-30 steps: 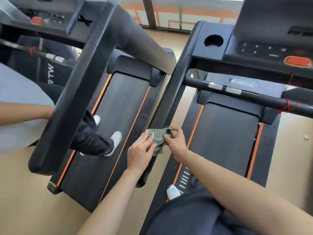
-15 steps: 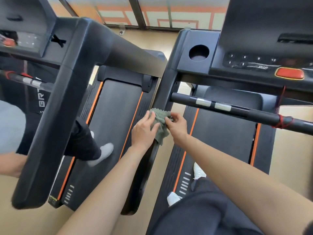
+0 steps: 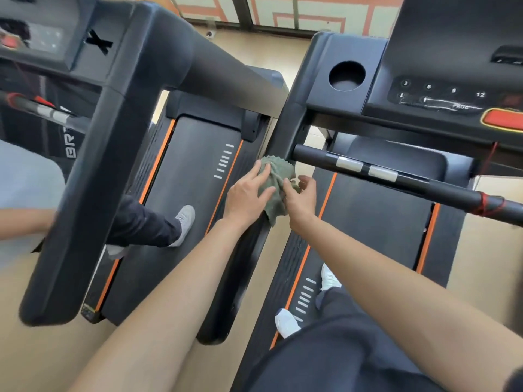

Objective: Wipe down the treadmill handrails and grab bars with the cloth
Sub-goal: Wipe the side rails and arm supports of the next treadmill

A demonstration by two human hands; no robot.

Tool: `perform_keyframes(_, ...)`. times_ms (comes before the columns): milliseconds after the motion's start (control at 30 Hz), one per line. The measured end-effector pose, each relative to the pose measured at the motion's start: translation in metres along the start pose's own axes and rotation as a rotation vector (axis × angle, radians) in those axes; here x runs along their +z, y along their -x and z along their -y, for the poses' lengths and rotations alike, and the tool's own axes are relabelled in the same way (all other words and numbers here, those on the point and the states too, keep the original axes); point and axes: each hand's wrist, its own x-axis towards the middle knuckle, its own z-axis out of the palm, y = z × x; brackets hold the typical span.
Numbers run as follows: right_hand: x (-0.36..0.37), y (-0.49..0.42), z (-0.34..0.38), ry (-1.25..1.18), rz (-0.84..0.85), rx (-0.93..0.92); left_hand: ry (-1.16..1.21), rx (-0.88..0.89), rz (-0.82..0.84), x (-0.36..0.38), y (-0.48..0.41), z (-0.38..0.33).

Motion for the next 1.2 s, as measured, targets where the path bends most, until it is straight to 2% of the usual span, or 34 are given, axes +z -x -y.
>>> perform_keyframes(167, -0.001, 0.062, -0.031, 0.083, 0.149, -0.134, 0.102, -0.059, -0.053, 0.003, 0.061, 0.025)
perform_keyframes(333, -0.007, 0.109, -0.057, 0.130, 0.226, -0.089, 0.188, -0.122, -0.129, 0.008, 0.137, 0.050)
perform_keyframes(433, -0.009, 0.130, -0.078, 0.170, 0.330, -0.049, 0.184, -0.145, -0.163, 0.013, 0.174, 0.059)
perform_keyframes(567, -0.008, 0.156, -0.102, 0.215, 0.446, 0.072, 0.194, -0.139, -0.188, 0.017, 0.215, 0.070)
perform_keyframes(900, -0.004, 0.216, -0.133, 0.464, 0.592, 0.259, 0.194, -0.145, -0.243, 0.030, 0.310, 0.110)
perform_keyframes(967, -0.004, 0.226, -0.131, 0.503, 0.624, 0.344, 0.186, -0.144, -0.270, 0.033, 0.325, 0.114)
perform_keyframes(1100, 0.002, 0.241, -0.134, 0.393, 0.620, 0.619, 0.209, -0.140, -0.351, 0.043, 0.353, 0.119)
perform_keyframes(1200, 0.011, 0.254, -0.141, 0.254, 0.561, 0.669, 0.227, -0.157, -0.388, 0.055, 0.370, 0.121)
